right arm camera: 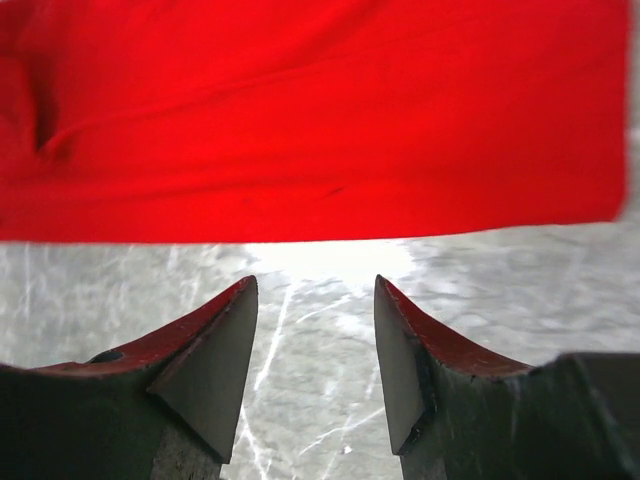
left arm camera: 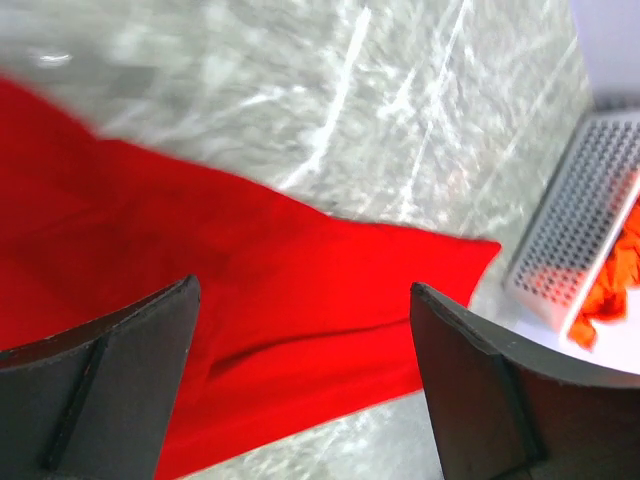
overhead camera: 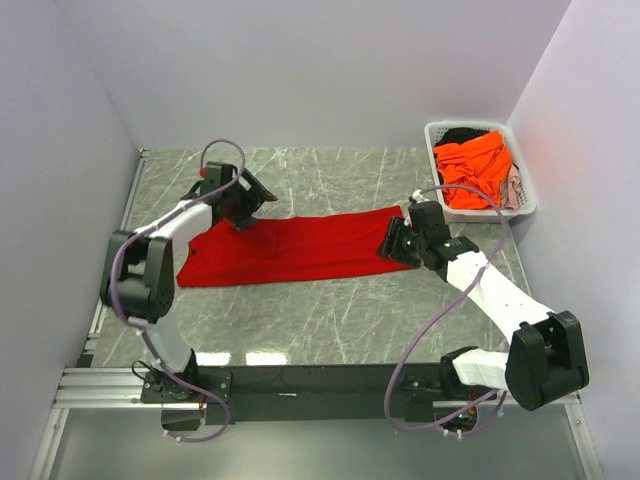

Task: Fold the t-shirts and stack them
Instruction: Fold the tshirt

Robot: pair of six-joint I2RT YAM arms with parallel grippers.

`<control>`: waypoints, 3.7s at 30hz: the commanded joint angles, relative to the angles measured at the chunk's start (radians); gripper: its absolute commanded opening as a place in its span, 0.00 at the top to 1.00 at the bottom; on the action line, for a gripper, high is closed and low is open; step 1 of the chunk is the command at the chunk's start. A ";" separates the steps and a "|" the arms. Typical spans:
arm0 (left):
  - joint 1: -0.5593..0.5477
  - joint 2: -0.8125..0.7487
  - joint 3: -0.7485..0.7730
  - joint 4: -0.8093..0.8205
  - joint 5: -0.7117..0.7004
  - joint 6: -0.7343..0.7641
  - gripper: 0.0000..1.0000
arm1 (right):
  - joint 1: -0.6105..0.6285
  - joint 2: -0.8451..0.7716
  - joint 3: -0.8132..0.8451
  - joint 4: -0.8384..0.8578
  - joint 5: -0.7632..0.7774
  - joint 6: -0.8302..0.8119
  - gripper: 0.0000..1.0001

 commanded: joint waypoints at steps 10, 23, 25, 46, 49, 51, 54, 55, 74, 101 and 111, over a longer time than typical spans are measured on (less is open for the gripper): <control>0.016 -0.140 -0.132 -0.072 -0.222 -0.032 0.11 | 0.049 0.023 0.048 0.029 -0.032 -0.028 0.43; 0.048 0.151 0.196 -0.094 -0.235 0.073 0.14 | 0.051 0.035 0.051 0.009 -0.020 -0.040 0.43; 0.050 0.187 0.260 -0.113 -0.234 0.108 0.13 | 0.051 0.048 0.055 0.014 -0.026 -0.040 0.43; 0.155 -0.407 -0.392 -0.143 -0.360 0.191 0.19 | 0.034 0.327 0.143 0.137 -0.117 0.067 0.56; 0.197 -0.372 -0.448 -0.109 -0.343 0.185 0.20 | 0.009 0.385 0.141 0.140 -0.103 0.096 0.56; 0.260 -0.318 -0.457 -0.109 -0.291 0.169 0.20 | -0.011 0.416 0.151 0.106 -0.092 0.107 0.57; 0.297 -0.254 -0.448 -0.110 -0.262 0.149 0.21 | -0.020 0.442 0.141 0.069 -0.081 0.115 0.57; 0.310 -0.238 -0.440 -0.112 -0.259 0.148 0.21 | -0.020 0.440 0.135 0.062 -0.075 0.116 0.57; 0.344 0.225 0.250 -0.268 -0.257 0.251 0.07 | 0.371 0.448 0.203 -0.230 -0.224 -0.035 0.51; -0.156 -0.259 -0.181 -0.266 -0.415 0.182 0.17 | 0.382 0.514 0.462 -0.123 0.040 -0.359 0.62; -0.156 -0.223 -0.143 -0.275 -0.492 0.197 0.21 | 0.357 0.585 0.490 -0.167 0.015 -0.385 0.62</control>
